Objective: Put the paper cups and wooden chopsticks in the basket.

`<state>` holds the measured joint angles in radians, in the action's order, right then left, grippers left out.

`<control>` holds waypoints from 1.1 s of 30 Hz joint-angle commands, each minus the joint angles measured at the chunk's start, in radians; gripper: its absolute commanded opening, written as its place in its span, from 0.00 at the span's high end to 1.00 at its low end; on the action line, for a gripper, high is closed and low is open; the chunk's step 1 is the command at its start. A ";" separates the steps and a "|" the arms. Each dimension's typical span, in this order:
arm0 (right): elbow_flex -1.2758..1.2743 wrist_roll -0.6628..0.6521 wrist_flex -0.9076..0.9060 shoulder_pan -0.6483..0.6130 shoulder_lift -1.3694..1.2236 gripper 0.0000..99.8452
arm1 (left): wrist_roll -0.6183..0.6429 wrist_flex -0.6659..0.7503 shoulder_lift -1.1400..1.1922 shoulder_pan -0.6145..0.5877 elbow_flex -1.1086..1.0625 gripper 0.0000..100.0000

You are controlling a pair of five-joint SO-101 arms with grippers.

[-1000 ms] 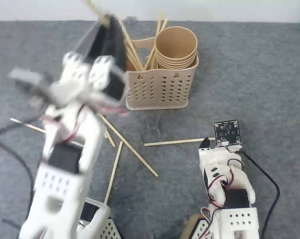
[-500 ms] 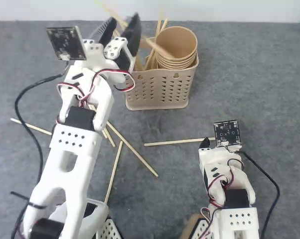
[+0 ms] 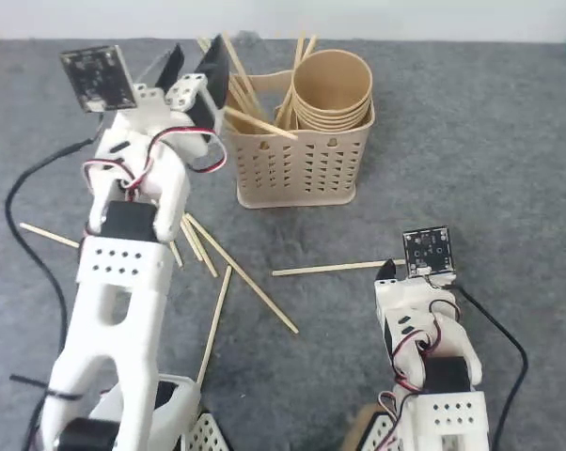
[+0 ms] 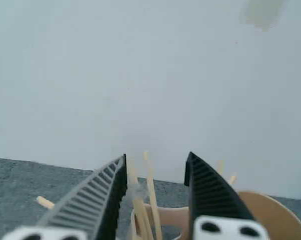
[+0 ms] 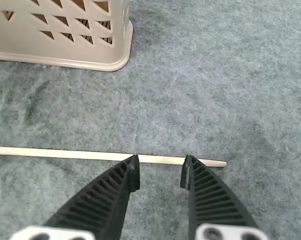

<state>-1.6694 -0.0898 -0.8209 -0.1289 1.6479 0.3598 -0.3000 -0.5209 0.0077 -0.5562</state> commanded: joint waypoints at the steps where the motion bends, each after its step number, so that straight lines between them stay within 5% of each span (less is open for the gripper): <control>1: -0.021 -0.011 0.025 0.005 0.012 0.85 | -0.002 -0.147 -0.161 -0.037 0.008 0.82; 9: -0.021 -0.011 0.018 0.005 0.012 0.85 | -0.002 -0.497 -0.334 -0.044 0.008 0.82; 14: -0.021 -0.011 0.018 0.005 0.012 0.85 | -0.002 -0.569 -0.316 -0.195 0.008 0.82; 19: -0.021 -0.011 0.018 0.005 0.012 0.85 | -0.002 -0.529 -0.186 -0.344 0.008 0.82; 24: -0.021 -0.011 0.018 0.005 0.012 0.85 | -0.029 -0.516 -0.005 -0.334 -0.002 0.83; 33: -0.021 -0.011 0.021 0.005 0.012 0.85 | -0.427 -0.077 0.092 -0.318 -0.294 0.83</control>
<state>-1.6694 -0.0898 -0.8209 -0.1289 1.6479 0.0729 -0.6022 -0.4258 -0.3253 -0.7296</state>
